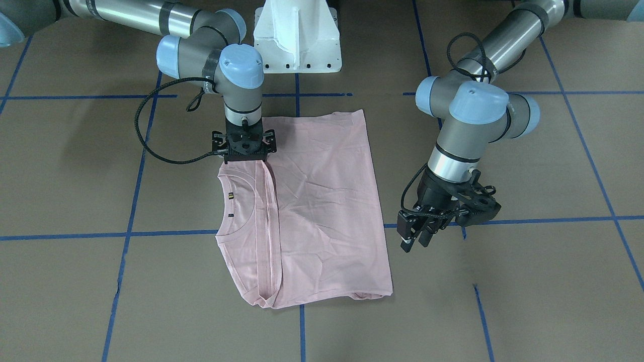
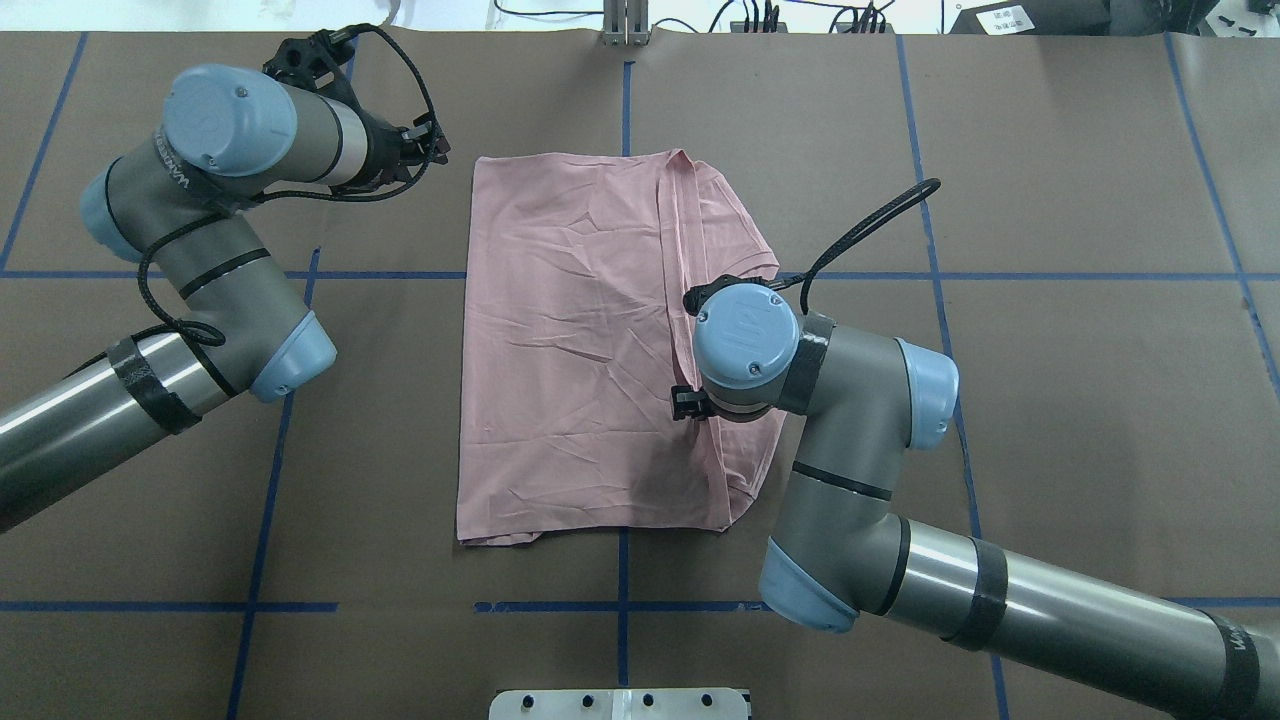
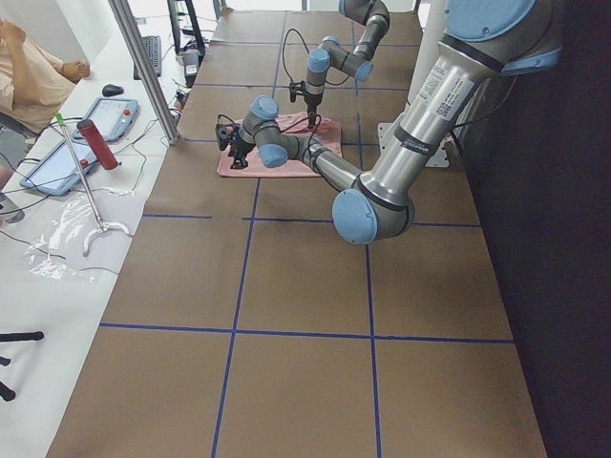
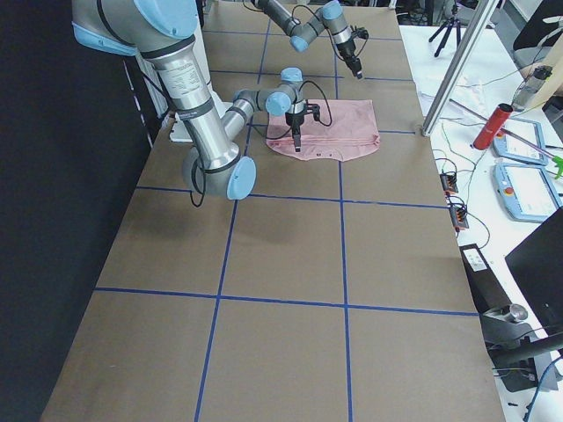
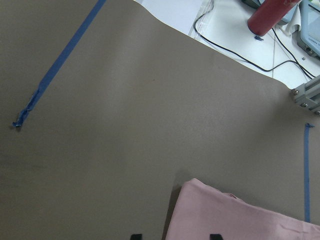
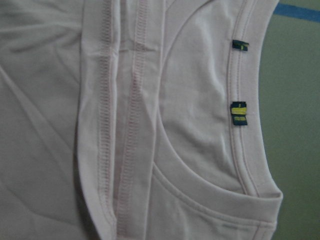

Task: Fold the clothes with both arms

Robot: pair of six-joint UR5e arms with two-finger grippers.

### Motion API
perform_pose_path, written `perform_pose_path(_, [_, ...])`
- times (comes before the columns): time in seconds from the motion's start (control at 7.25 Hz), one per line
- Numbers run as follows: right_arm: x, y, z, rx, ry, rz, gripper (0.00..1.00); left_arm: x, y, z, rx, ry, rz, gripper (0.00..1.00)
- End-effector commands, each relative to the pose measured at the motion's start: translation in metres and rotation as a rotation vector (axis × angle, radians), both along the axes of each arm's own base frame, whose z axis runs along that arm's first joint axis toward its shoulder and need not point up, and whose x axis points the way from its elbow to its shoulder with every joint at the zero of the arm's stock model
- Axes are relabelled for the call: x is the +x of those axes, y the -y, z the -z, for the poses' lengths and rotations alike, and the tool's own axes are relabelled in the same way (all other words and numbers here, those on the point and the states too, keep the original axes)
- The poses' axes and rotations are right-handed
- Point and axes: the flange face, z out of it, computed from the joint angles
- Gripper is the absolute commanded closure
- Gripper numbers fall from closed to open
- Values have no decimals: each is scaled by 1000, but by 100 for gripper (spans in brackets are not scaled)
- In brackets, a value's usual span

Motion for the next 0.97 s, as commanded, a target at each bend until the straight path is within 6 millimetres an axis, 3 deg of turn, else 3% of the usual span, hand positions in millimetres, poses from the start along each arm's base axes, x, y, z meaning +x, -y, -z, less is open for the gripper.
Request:
perform_pose_path(0.0, [33,19,-18,-29,8,29,0,-1,-2,2,4,-5,-1,46])
perform_pose_path(0.28, [34,19,-18,-22,7,30,0,-3,-3,6,8,-9,-1,46])
perform_pose_path(0.55, [27,32,15,-25,47,-19,0,-8,-7,15,14,-34,-23,46])
perform_pose_path(0.83, [38,16,50,-181,165,-249,0,-9,-8,18,15,-39,-22,46])
